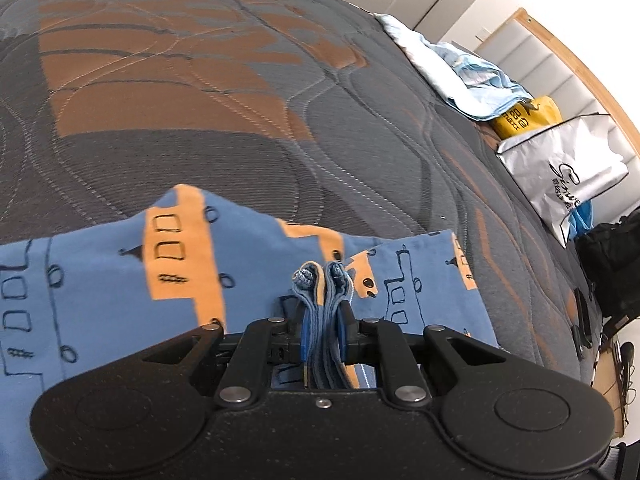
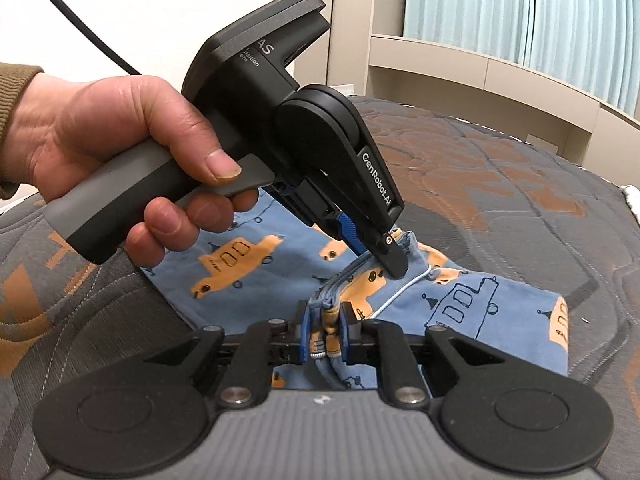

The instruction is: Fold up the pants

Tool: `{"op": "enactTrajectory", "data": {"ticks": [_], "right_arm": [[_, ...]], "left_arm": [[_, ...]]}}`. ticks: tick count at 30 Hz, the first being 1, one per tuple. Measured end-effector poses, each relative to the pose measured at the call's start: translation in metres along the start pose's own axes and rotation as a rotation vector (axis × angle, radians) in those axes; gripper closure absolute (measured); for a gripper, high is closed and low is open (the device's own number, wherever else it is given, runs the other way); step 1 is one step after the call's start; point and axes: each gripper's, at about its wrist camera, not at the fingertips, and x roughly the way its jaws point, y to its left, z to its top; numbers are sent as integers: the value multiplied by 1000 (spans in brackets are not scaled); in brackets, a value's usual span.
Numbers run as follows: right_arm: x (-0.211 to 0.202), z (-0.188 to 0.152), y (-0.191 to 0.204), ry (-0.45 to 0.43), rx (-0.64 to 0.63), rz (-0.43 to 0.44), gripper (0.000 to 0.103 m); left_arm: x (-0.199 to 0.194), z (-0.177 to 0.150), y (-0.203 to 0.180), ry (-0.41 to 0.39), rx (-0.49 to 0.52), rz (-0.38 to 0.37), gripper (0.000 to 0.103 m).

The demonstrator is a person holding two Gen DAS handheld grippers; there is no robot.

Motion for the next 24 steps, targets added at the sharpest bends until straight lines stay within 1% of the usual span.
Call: {"op": "enactTrajectory", "data": {"ticks": [3, 4, 5, 6, 7, 8, 11, 12, 14, 15, 16, 17, 19, 20, 21, 22, 23, 24], "right_arm": [[7, -1, 3, 17, -3, 8, 86], [11, -3, 4, 32, 1, 12, 85], [14, -5, 3, 48, 8, 18, 80], [14, -6, 2, 48, 21, 24, 76], [10, -7, -1, 35, 39, 33, 68], [5, -7, -3, 23, 58, 49, 62], [-20, -6, -18, -41, 120, 99, 58], [-30, -7, -27, -67, 153, 117, 57], [-52, -12, -56, -121, 245, 164, 49], [-56, -13, -70, -131, 291, 191, 48], [-58, -17, -87, -137, 341, 230, 47], [-55, -20, -98, -132, 374, 269, 44], [-48, -33, -127, -99, 467, 340, 44], [-44, -40, -139, -74, 501, 355, 44], [-41, -46, -148, -44, 513, 337, 44], [-40, -52, -156, -1, 505, 280, 45], [-41, -56, -164, 23, 499, 239, 51], [-45, -59, -174, 26, 513, 219, 53]], "left_arm": [[0, -3, 5, 5, -7, 13, 86], [2, -4, 5, 11, -6, 25, 81], [3, -5, 6, 14, -6, 44, 72], [2, -6, 8, 5, -11, 60, 69], [1, -6, 9, 0, -16, 62, 66], [-2, -6, 11, -8, -22, 64, 66], [-18, -6, 11, -50, -27, 65, 66], [-26, -8, 7, -64, -14, 54, 66], [-35, -11, -4, -77, 26, 21, 66], [-37, -15, -11, -78, 52, -10, 65], [-38, -20, -17, -71, 71, -35, 62], [-35, -25, -23, -56, 101, -50, 60], [-27, -36, -33, -14, 159, -32, 60], [-22, -43, -35, 10, 177, -20, 60], [-18, -49, -37, 23, 195, -5, 60], [-17, -53, -38, 16, 215, 10, 60], [-18, -57, -38, 4, 223, 12, 60], [-19, -57, -36, -1, 211, 8, 60]]}}
